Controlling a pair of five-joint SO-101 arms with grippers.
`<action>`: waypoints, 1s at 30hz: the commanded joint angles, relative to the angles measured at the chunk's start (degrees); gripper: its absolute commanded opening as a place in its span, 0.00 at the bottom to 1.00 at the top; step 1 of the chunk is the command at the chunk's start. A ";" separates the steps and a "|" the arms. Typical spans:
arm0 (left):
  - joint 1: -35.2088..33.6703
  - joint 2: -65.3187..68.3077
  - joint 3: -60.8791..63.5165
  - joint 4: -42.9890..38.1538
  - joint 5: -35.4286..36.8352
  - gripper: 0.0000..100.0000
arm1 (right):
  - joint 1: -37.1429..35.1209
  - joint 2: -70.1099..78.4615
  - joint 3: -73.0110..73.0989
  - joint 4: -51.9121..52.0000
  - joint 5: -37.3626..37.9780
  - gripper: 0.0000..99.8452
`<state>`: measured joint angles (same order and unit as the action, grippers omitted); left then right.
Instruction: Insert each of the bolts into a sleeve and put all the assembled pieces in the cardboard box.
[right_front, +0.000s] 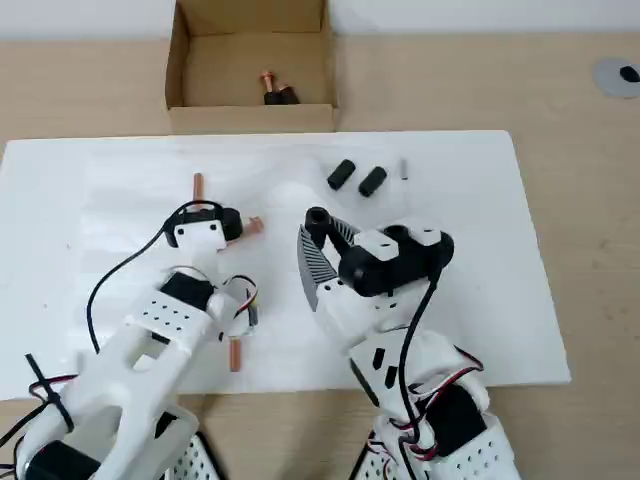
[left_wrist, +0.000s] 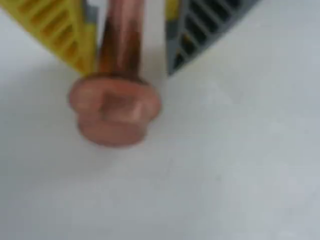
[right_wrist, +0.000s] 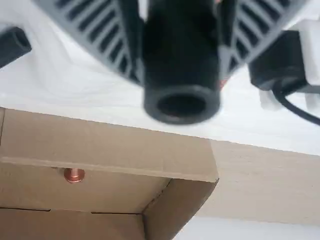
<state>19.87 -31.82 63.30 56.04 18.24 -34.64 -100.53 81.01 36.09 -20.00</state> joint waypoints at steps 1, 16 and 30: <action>-0.97 0.84 0.97 -1.67 0.00 0.11 | 0.75 0.04 -2.95 -1.05 -0.62 0.01; -0.88 0.40 -0.18 -1.85 -4.48 0.00 | 0.75 -0.31 -2.95 -1.05 -0.62 0.01; -9.32 -4.88 -35.52 13.71 -4.48 0.00 | 0.75 0.13 -2.86 -0.53 -0.62 0.01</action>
<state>13.98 -32.44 38.59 67.56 14.02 -34.64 -100.53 81.01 36.09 -20.00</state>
